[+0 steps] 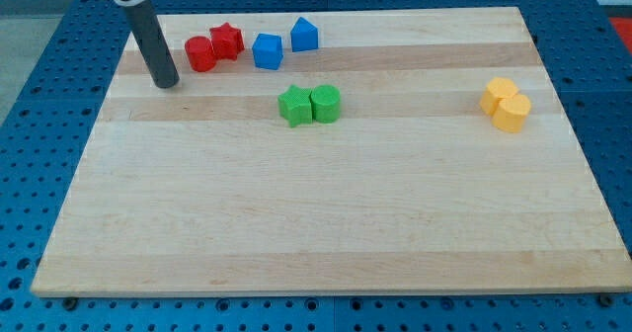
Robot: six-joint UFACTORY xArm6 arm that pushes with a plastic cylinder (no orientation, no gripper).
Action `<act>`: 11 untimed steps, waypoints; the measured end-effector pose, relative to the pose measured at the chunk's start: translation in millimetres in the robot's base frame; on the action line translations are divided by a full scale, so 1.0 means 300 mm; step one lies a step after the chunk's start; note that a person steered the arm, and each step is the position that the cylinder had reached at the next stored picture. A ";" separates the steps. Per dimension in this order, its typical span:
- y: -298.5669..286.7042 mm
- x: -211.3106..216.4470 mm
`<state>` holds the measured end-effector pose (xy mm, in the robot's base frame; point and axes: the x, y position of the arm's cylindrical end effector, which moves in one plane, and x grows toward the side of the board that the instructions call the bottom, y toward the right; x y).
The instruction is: Move the red circle close to the blue cube
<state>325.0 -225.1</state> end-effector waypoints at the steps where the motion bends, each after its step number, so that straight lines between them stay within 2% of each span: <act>1: 0.006 -0.112; 3: 0.077 -0.104; 5: 0.115 -0.025; 6: 0.082 -0.047; 7: 0.055 -0.127; 9: 0.199 -0.130; 11: 0.217 -0.125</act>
